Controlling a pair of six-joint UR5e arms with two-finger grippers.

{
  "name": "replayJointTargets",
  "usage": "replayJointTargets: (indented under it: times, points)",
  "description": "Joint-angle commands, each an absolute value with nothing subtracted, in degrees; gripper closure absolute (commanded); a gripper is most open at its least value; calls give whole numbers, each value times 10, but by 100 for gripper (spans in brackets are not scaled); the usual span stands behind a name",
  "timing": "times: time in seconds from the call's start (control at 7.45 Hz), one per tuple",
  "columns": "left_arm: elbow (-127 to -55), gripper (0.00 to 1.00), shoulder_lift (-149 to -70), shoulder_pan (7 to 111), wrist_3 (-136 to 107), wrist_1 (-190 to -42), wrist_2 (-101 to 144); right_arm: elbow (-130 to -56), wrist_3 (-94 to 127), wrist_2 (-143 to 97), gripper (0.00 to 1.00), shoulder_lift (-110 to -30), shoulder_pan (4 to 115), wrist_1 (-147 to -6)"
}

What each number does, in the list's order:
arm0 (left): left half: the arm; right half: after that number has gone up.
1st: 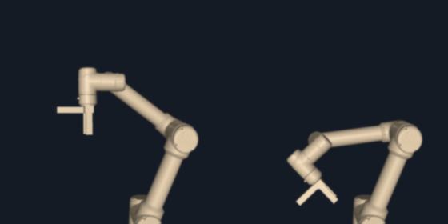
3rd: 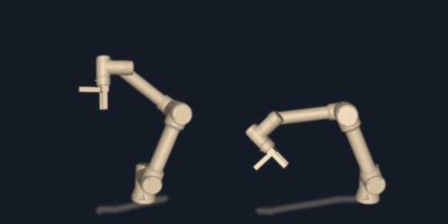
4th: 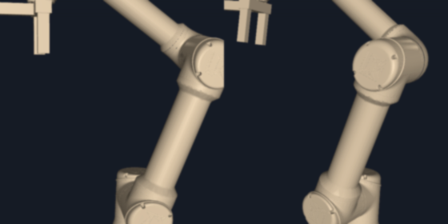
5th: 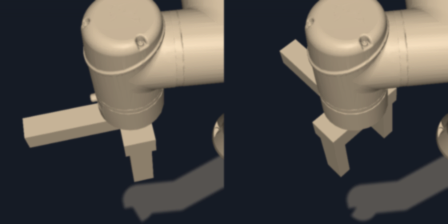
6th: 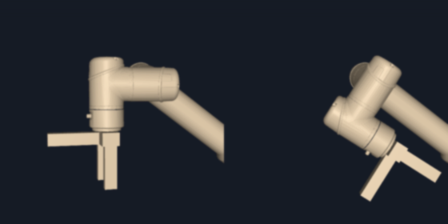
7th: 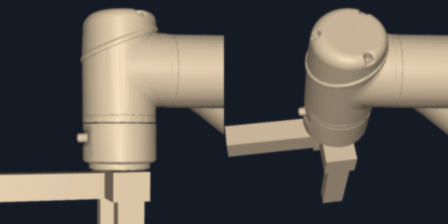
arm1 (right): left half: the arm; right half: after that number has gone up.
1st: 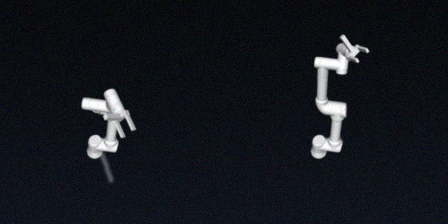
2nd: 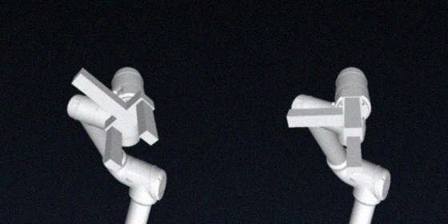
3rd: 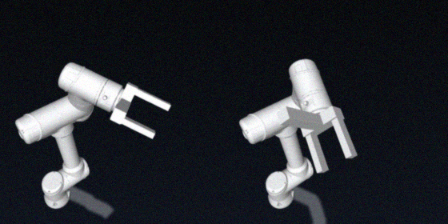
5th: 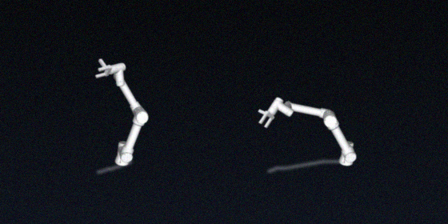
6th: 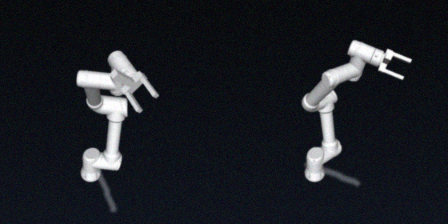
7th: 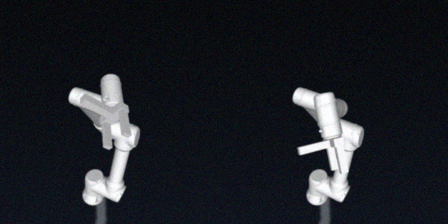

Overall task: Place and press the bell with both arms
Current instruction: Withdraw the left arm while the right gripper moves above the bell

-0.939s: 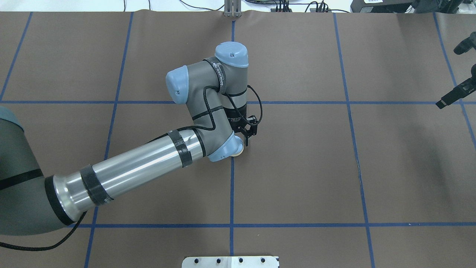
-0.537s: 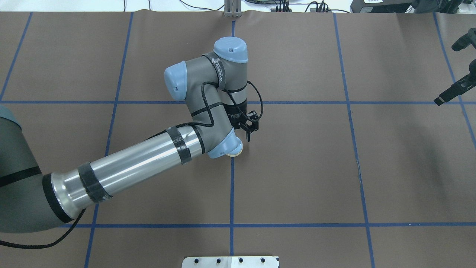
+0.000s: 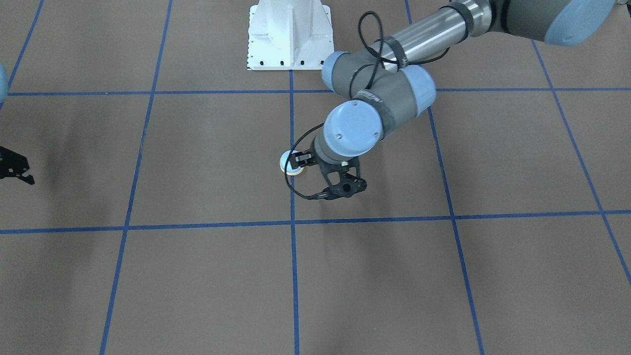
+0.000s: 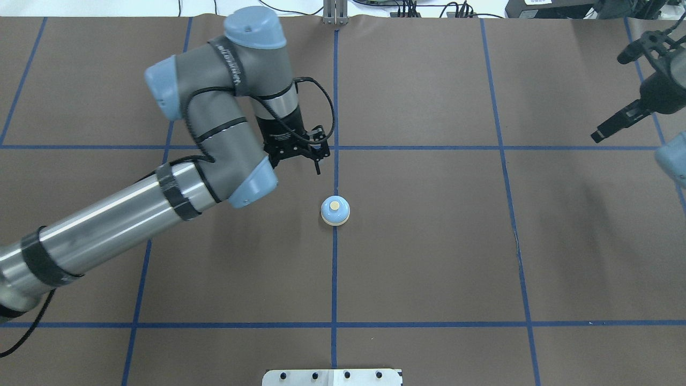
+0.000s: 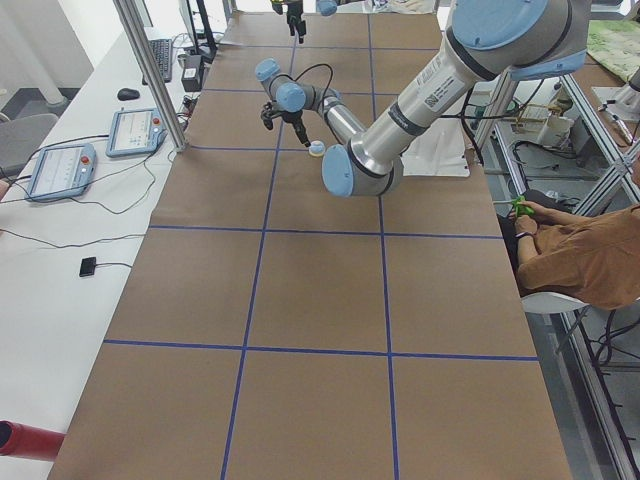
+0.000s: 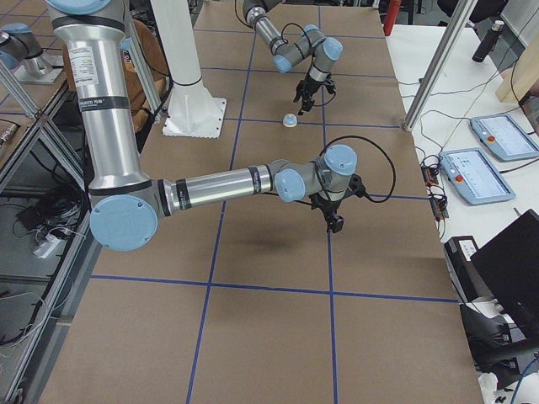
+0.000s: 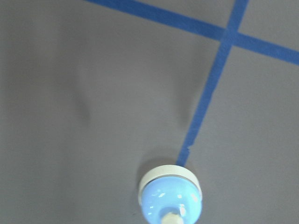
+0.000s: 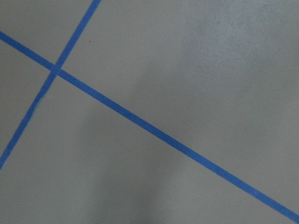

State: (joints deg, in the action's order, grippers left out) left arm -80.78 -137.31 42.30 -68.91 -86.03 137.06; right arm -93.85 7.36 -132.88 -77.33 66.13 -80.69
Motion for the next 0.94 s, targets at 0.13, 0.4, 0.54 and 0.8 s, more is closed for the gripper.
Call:
replayJointTargets:
  times: [0.13, 0.4, 0.54, 0.8]
  points:
    - [-975, 8, -1173, 500, -527, -862, 1371, -972, 355, -1211, 0, -658, 487, -802]
    - [-971, 8, -1131, 533, -438, -859, 1370, -975, 569, -1154, 34, -601, 396, -805]
    - [-969, 8, -1124, 540, -423, -859, 1370, -969, 643, -1125, 92, -553, 359, -825]
    - [-968, 8, -1123, 545, -422, -859, 1366, -964, 675, -1120, 100, -484, 320, -916]
